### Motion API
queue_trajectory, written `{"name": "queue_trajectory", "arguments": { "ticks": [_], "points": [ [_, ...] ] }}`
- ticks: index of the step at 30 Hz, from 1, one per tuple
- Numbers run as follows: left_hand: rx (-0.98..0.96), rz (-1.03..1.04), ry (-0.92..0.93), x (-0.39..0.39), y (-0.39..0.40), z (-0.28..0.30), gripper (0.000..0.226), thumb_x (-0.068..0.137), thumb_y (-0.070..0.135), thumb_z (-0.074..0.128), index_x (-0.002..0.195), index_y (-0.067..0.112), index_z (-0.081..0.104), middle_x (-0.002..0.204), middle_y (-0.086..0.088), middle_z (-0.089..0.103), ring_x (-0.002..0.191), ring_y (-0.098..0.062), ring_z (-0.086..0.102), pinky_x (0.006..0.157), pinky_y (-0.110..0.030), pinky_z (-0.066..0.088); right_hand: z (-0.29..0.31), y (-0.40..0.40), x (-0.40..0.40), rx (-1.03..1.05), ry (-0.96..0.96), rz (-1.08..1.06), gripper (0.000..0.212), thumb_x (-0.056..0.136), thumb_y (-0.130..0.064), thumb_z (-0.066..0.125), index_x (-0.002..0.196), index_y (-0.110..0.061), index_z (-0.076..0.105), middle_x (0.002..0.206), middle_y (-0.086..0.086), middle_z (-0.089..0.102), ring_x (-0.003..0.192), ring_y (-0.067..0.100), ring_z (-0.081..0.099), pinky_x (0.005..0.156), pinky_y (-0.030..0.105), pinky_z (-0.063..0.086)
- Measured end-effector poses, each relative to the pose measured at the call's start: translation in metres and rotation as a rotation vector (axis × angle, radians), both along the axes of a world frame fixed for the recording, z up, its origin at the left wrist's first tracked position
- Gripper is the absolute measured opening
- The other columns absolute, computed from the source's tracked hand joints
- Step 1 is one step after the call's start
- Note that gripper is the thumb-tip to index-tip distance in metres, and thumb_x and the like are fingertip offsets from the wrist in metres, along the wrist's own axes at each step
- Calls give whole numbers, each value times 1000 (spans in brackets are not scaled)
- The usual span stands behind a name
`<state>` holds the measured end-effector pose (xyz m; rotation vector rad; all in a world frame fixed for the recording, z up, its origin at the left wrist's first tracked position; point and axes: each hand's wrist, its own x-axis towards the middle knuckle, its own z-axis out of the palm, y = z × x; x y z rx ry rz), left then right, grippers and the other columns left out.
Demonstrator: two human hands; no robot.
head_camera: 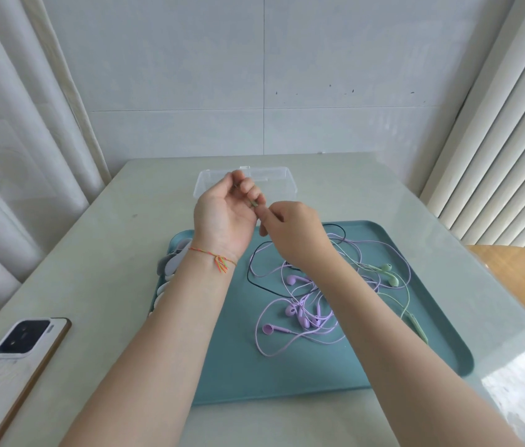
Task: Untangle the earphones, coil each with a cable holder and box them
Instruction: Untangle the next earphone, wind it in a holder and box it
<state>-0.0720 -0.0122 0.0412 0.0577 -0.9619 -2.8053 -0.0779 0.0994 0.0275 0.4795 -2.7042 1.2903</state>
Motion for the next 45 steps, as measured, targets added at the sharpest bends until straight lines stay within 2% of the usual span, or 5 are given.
{"name": "queue_trajectory", "arguments": {
  "ticks": [8, 18, 26, 35, 45],
  "points": [
    [-403, 97, 64, 0, 8, -3, 32, 103, 11, 30, 84, 9, 56, 69, -1, 67, 68, -17, 64, 68, -27, 46, 8, 1, 3, 101, 71, 61, 24, 91, -24, 55, 84, -4, 67, 63, 1, 51, 61, 19, 43, 54, 28, 32],
    [-974, -45, -29, -1, 10, -16, 32, 99, 5, 39, 70, 10, 53, 48, 3, 38, 43, -9, 31, 49, -23, 24, 32, 34, -4, 126, 165, 62, 25, 91, -32, 61, 76, -12, 63, 53, -7, 41, 50, 8, 37, 46, 18, 29],
    [-755, -437, -122, 2, 7, -6, 36, 97, 25, 32, 68, 14, 49, 47, 7, 20, 39, -8, 14, 49, -28, 11, 32, 40, -10, -54, 169, 65, 17, 87, -24, 67, 80, -9, 67, 59, -3, 49, 49, 4, 36, 49, 15, 30],
    [-499, -539, 42, 5, 4, -4, 29, 99, 22, 34, 74, 15, 48, 47, 10, 24, 37, -2, 20, 41, -19, 17, 28, 41, -15, -157, 107, 91, 18, 94, -11, 53, 88, -11, 70, 61, -5, 54, 45, 2, 41, 48, 12, 30],
    [75, -237, 86, 2, 0, 1, 29, 103, 21, 40, 101, 9, 67, 82, -1, 71, 73, -14, 69, 66, -23, 57, 19, 24, -4, 105, 8, 198, 33, 94, -13, 50, 62, -13, 58, 39, -17, 49, 36, 1, 42, 42, 13, 31]
  ]
}}
